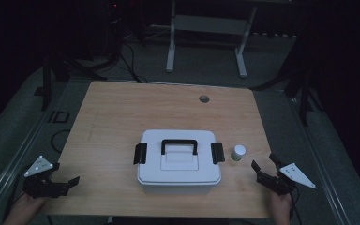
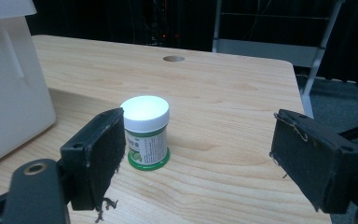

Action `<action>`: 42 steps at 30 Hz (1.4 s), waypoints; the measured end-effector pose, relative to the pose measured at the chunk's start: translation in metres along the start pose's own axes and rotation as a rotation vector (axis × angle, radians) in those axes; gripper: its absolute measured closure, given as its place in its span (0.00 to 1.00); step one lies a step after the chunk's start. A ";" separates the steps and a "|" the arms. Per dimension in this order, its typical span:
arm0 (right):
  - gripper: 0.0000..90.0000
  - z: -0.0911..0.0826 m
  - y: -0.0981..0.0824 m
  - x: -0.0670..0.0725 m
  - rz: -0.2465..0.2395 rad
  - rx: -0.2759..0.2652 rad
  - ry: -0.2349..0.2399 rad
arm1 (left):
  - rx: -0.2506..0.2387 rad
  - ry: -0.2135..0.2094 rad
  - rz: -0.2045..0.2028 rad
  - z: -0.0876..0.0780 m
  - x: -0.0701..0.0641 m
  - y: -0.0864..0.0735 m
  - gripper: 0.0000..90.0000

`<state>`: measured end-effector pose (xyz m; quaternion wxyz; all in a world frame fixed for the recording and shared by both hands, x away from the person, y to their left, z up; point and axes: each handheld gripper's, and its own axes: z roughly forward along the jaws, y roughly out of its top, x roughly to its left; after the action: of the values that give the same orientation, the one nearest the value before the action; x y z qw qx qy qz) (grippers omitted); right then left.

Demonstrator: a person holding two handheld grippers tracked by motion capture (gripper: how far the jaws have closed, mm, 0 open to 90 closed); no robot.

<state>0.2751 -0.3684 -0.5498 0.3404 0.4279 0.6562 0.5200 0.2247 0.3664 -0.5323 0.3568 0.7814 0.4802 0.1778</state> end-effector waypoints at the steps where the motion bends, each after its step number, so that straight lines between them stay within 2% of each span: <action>1: 0.19 0.000 0.000 0.000 0.001 -0.003 -0.002 | 0.033 -0.007 0.016 -0.001 0.000 0.002 0.00; 5: 0.19 -0.001 0.000 -0.001 0.018 -0.014 -0.009 | 0.162 -0.044 0.065 -0.003 0.000 0.010 0.00; 8: 0.19 -0.002 0.000 -0.003 0.030 -0.022 -0.009 | 0.272 -0.033 0.142 -0.002 -0.004 0.014 0.00; 9: 0.19 -0.002 0.000 -0.003 0.033 -0.022 -0.010 | 0.300 -0.044 0.145 -0.002 -0.004 0.016 0.00; 10: 0.19 -0.002 0.000 -0.003 0.032 -0.020 -0.013 | 0.300 -0.044 0.145 -0.002 -0.004 0.016 0.00; 11: 0.19 -0.001 0.000 -0.002 0.032 -0.017 -0.013 | 0.346 -0.045 0.169 -0.001 -0.005 0.017 0.00; 13: 0.18 -0.001 0.000 -0.002 0.028 -0.018 -0.011 | 0.400 -0.055 0.186 0.000 -0.006 0.020 0.00; 14: 0.18 -0.001 0.000 -0.002 0.028 -0.018 -0.011 | 0.446 -0.050 0.220 0.000 -0.009 0.023 0.00; 15: 0.18 -0.001 0.000 -0.002 0.028 -0.018 -0.011 | 0.446 -0.050 0.220 0.000 -0.009 0.023 0.00; 16: 0.18 -0.001 0.000 -0.002 0.033 -0.016 -0.009 | 0.473 -0.057 0.227 0.000 -0.009 0.024 0.00; 17: 0.17 -0.001 0.000 -0.002 0.034 -0.018 -0.010 | 0.527 -0.050 0.258 0.000 -0.011 0.027 0.00; 19: 0.16 -0.001 0.000 -0.003 0.035 -0.017 -0.009 | 0.590 -0.042 0.283 0.000 -0.013 0.029 0.00; 20: 0.16 -0.002 0.000 -0.003 0.034 -0.016 -0.011 | 0.590 -0.042 0.283 0.000 -0.013 0.029 0.00; 21: 0.16 -0.002 0.000 -0.002 0.031 -0.019 -0.013 | 0.659 -0.038 0.311 -0.002 -0.014 0.032 0.00; 22: 0.16 -0.002 0.000 -0.002 0.030 -0.020 -0.012 | 0.659 -0.038 0.311 -0.002 -0.014 0.032 0.00; 23: 0.16 -0.002 0.000 -0.002 0.031 -0.017 -0.011 | 0.704 -0.059 0.306 -0.004 -0.014 0.034 0.00; 24: 0.16 -0.002 0.000 -0.002 0.031 -0.017 -0.011 | 0.704 -0.059 0.306 -0.004 -0.014 0.034 0.00; 25: 0.16 -0.001 0.000 -0.002 0.030 -0.017 -0.011 | 0.750 -0.069 0.338 -0.005 -0.015 0.036 0.00; 26: 0.16 -0.001 0.000 -0.002 0.030 -0.017 -0.011 | 0.750 -0.069 0.338 -0.005 -0.015 0.036 0.00; 27: 0.16 -0.001 0.000 -0.002 0.030 -0.014 -0.011 | 0.781 -0.096 0.341 -0.006 -0.015 0.037 0.00; 31: 0.16 -0.002 0.000 -0.002 0.031 -0.018 -0.009 | 0.807 -0.105 0.343 -0.005 -0.015 0.038 0.00; 33: 0.16 -0.002 0.000 -0.002 0.030 -0.017 -0.011 | 0.848 -0.113 0.371 -0.002 -0.018 0.038 0.00; 34: 0.16 -0.002 0.000 -0.002 0.030 -0.017 -0.011 | 0.848 -0.113 0.371 -0.002 -0.018 0.038 0.00; 37: 0.15 -0.001 0.000 -0.002 0.029 -0.013 -0.012 | 0.863 -0.162 0.371 -0.002 -0.019 0.040 0.00; 42: 0.15 -0.001 -0.001 -0.002 0.029 -0.013 -0.015 | 0.850 -0.172 0.394 -0.004 -0.024 0.045 0.00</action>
<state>0.2746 -0.3705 -0.5501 0.3404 0.4391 0.6439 0.5261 0.2387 0.3341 -0.4957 0.0037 0.9461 0.3218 -0.0357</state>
